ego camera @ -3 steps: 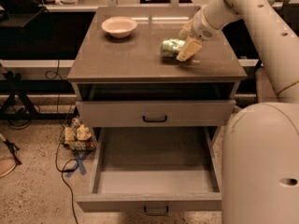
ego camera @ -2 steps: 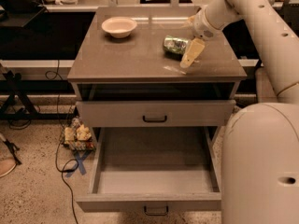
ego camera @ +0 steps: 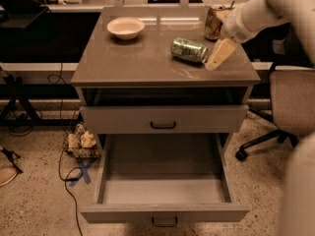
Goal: Pick green can from middle drawer and place on counter
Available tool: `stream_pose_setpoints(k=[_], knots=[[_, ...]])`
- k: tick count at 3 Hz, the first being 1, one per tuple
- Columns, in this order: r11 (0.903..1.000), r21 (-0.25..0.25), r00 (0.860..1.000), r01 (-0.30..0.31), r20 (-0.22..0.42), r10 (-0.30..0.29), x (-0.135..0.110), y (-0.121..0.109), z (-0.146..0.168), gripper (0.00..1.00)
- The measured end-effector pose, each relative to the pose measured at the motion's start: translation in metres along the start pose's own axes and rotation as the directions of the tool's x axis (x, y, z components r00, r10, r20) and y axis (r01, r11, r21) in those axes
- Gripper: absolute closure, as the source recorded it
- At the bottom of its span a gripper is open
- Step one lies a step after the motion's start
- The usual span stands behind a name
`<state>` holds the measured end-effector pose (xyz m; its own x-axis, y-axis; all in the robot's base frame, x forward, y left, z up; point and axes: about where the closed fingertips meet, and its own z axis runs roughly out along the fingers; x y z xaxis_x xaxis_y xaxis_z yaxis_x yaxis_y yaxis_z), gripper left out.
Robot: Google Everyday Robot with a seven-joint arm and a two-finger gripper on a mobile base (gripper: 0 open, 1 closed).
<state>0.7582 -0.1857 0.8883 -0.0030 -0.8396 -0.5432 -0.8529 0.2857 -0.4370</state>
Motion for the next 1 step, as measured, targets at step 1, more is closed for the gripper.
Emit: stream_pose_setpoints(k=[1], knots=[[0.9878,0.139,0.997,-0.071,0.047,0.065,0.0260,0.0097,-0.0596,0.00]])
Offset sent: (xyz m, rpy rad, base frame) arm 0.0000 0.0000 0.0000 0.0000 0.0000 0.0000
